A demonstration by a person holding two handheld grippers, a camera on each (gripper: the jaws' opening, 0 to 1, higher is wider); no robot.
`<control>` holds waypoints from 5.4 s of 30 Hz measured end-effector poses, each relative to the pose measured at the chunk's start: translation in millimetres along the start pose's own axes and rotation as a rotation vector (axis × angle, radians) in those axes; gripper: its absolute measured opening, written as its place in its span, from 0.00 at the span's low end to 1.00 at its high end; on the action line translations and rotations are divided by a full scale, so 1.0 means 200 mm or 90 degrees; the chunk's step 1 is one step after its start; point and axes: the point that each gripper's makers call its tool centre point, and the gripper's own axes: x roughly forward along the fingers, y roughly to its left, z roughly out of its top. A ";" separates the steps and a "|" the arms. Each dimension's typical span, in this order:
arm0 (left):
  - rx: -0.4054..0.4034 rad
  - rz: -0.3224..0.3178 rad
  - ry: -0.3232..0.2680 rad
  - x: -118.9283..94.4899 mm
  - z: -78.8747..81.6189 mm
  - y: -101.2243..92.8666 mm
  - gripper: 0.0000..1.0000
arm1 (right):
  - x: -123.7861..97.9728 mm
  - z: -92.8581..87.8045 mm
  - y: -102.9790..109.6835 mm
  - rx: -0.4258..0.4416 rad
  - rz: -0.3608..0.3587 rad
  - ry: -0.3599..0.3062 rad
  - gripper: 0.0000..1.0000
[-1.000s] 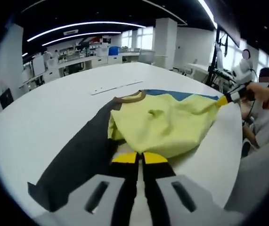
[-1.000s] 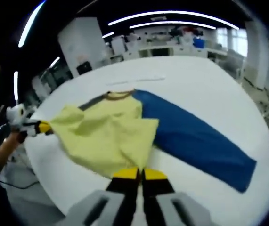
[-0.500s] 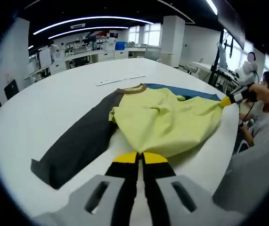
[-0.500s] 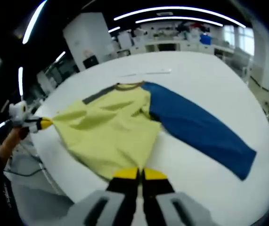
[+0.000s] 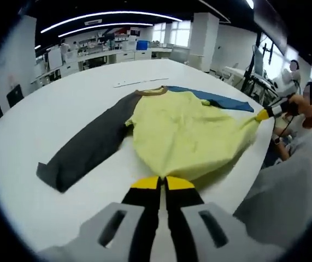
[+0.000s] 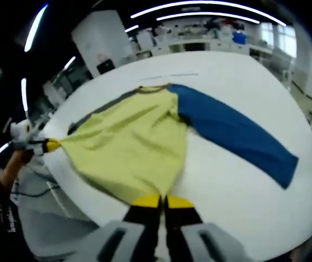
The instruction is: Fold the garment on the visible template until the final outline fits inside the template.
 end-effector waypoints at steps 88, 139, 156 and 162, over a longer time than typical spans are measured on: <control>0.141 -0.047 0.058 0.53 0.19 0.00 0.09 | 0.06 -0.19 -0.13 0.062 -0.066 0.045 0.00; -0.072 -0.036 0.072 0.07 0.02 -0.07 0.00 | -0.02 -0.08 -0.05 0.035 -0.022 0.010 0.00; -0.111 -0.013 0.120 -0.08 -0.21 -0.17 0.00 | -0.04 -0.16 -0.02 0.029 -0.007 0.030 0.00; -0.093 0.000 0.162 -0.10 -0.33 -0.20 0.00 | -0.03 -0.22 -0.01 0.041 -0.004 0.037 0.00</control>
